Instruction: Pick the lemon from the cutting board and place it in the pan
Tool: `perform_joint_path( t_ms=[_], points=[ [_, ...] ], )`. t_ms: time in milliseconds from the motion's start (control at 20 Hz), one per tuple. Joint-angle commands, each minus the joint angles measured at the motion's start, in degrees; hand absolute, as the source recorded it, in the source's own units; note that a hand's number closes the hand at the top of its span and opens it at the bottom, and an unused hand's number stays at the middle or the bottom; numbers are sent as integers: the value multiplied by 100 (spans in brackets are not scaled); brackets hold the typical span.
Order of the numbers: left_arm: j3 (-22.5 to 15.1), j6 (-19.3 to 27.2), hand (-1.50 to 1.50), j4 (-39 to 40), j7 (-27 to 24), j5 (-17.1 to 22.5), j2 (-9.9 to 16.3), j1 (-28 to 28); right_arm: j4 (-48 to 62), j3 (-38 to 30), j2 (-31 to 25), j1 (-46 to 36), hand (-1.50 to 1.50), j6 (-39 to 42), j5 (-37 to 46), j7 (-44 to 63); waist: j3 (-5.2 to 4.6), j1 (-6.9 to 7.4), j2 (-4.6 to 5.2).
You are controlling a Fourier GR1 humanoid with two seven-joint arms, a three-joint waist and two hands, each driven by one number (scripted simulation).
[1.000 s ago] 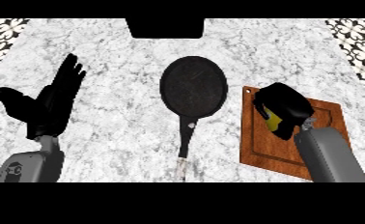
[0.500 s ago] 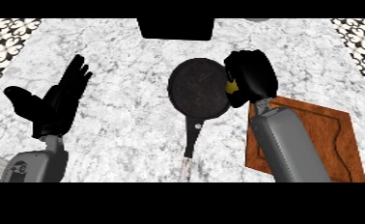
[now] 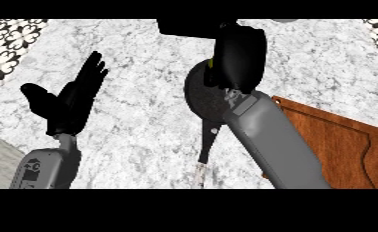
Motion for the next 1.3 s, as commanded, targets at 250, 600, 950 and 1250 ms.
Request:
perform_joint_path(
  t_ms=[250,600,950,1250],
  points=[
    [66,84,0,-26,99,-10,-6,-58,620,1145,11,-1179,150,-501,-808,2952,23,-173,54],
    [249,234,0,-22,-77,-49,-27,70,1095,1120,10,-1086,150,-1548,-820,2687,31,-450,65],
    [273,220,0,10,-153,-134,-6,174,1741,770,10,-236,150,-2759,-899,1463,34,-541,75],
    [220,207,0,-227,165,-133,10,55,3531,577,12,-629,150,-3851,-1413,722,35,-443,97]
  ],
)
